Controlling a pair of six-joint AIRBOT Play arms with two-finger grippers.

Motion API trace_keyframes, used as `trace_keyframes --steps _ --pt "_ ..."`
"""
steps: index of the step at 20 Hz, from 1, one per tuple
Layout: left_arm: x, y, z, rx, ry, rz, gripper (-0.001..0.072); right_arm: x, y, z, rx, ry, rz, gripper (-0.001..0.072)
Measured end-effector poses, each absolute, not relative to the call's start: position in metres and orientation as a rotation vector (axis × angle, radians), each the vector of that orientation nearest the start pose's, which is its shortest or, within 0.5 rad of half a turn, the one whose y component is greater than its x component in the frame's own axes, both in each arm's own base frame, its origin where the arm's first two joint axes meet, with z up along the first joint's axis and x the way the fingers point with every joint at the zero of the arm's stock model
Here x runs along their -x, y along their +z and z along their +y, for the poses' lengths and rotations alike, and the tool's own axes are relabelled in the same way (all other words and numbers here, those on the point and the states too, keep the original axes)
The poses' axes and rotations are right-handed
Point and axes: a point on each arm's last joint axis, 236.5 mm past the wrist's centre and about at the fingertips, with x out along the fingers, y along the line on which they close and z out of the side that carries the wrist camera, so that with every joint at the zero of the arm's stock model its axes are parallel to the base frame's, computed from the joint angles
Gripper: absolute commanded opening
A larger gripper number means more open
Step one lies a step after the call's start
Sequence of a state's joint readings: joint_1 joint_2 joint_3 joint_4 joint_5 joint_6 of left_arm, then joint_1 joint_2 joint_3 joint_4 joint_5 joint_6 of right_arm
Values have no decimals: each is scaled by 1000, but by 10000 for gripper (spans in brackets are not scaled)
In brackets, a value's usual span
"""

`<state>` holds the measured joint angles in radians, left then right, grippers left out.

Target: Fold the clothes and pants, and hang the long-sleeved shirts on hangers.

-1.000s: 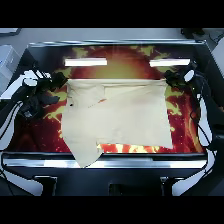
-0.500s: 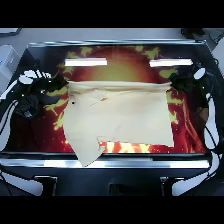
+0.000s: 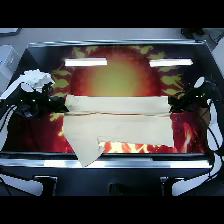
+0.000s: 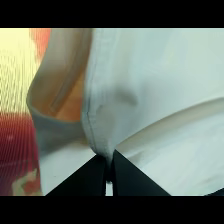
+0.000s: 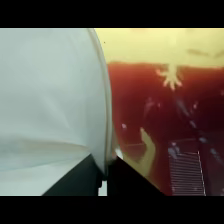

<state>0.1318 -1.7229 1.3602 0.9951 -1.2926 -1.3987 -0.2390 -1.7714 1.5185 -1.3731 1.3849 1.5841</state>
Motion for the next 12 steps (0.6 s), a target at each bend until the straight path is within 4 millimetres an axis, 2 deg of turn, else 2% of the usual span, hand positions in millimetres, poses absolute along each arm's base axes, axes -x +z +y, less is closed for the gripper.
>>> trace_keyframes --steps 3,4,5,6,7,8,10,12 --pt "-408 -76 -70 543 -318 1553 21 -409 -81 -52 -385 -59 1621 47" --pt "-407 -76 -69 540 -317 1555 53 -408 -82 -51 -387 -57 1626 106" --pt "-407 -77 -69 538 -316 1557 203 -407 -82 -51 -389 -57 1630 233" --pt "-408 -75 -68 533 -316 1554 433 -406 -80 -51 -396 -65 1631 379" --pt "-411 -71 -66 533 -317 1548 555 -406 -77 -52 -404 -74 1628 476" --pt "-414 -64 -63 534 -320 1543 553 -405 -72 -54 -408 -78 1623 549" --pt "-413 -48 -55 530 -332 1545 531 -397 -58 -62 -435 -93 1626 557" --pt "-397 -38 -43 513 -323 1586 524 -377 -46 -79 -484 -132 1661 557"
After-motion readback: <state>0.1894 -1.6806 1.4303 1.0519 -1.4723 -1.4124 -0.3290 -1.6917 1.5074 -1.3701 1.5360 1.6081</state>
